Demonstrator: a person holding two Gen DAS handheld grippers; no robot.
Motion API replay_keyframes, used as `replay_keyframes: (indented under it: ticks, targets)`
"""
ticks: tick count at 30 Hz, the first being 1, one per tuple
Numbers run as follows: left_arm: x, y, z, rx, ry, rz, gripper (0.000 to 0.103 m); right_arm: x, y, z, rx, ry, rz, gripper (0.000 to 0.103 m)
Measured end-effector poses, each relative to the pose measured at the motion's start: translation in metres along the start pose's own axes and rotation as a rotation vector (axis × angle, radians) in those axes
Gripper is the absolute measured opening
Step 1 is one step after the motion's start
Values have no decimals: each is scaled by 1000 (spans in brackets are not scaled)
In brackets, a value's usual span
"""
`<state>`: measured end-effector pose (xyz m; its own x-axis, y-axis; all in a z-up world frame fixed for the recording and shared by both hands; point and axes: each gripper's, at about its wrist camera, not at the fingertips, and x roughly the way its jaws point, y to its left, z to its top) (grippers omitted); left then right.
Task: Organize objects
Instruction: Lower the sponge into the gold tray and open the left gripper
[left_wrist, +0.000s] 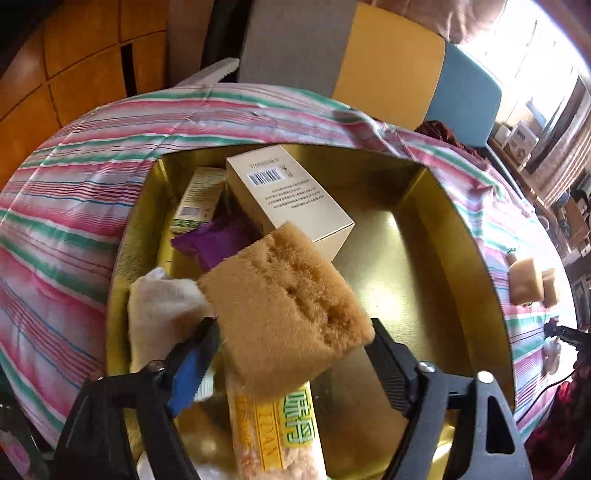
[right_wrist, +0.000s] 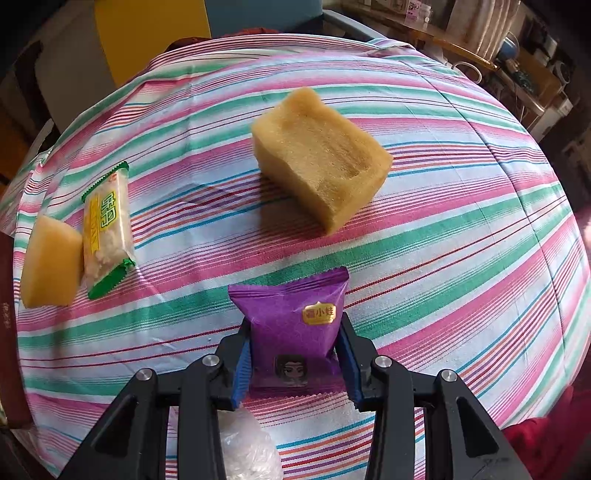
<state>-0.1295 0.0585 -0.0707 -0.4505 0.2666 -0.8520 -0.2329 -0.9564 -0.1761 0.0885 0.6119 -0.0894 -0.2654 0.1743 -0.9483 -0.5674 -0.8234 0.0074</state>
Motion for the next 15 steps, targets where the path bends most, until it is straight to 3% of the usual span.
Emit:
replay_keyframes:
  ticks: [10,15]
  targets:
    - [-47,18,-24,-55,-107,48,82,-18,-15,-5,-6,-25,0,34]
    - [-66,34,-40,-88,-150,70,82,-48,-23,-12,25,-112,38,34]
